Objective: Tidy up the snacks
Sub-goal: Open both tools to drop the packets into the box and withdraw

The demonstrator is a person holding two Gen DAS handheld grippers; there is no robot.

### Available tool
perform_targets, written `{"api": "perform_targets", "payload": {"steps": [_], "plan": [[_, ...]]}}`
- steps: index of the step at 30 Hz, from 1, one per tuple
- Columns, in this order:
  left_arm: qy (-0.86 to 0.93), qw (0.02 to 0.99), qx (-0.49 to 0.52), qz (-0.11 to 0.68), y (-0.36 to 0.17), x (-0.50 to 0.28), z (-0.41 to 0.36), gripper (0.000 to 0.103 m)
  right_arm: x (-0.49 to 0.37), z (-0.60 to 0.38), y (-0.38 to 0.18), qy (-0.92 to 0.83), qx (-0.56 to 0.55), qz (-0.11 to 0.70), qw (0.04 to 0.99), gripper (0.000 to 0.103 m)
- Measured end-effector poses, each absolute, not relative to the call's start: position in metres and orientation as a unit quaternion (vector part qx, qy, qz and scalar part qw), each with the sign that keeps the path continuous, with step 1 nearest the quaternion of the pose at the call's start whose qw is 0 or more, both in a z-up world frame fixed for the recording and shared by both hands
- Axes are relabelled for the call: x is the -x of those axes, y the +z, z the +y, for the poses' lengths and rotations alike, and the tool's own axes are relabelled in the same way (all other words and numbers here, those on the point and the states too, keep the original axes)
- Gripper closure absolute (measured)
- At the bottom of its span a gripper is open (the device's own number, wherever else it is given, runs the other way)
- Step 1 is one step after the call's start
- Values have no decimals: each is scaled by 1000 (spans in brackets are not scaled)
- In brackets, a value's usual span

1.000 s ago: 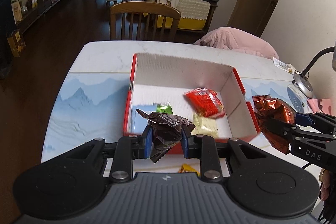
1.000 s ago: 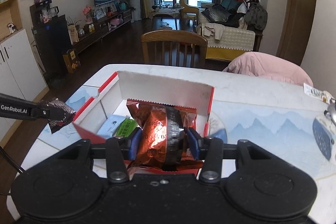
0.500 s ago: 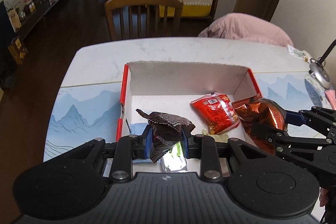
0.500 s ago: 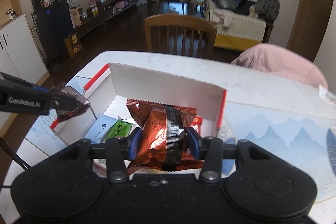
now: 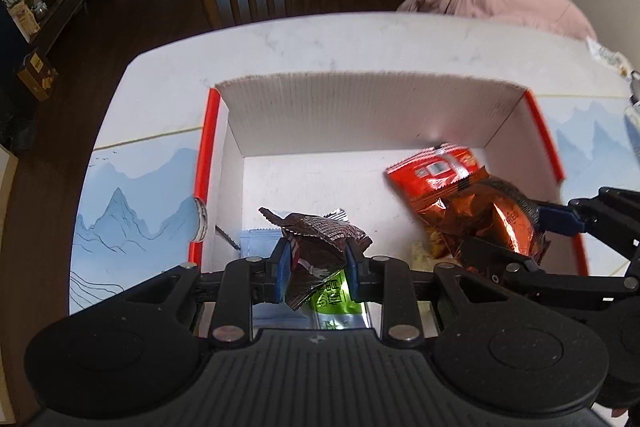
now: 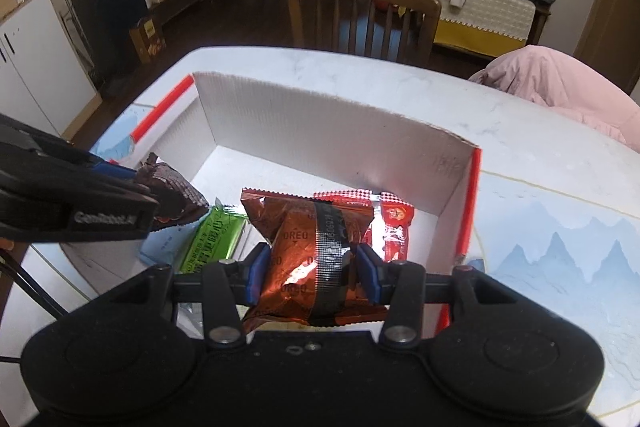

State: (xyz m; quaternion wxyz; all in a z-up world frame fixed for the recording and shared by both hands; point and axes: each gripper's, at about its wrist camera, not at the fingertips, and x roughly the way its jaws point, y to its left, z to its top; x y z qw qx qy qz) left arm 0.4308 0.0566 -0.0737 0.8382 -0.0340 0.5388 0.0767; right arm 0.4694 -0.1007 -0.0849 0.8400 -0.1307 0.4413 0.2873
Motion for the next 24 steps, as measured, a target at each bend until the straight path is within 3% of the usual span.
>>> {"api": "perform_targets", "payload": {"steps": [24], "plan": [[85, 802, 65, 587, -115, -449, 70, 76, -488, -88, -105, 293, 136, 472, 820, 53]]}}
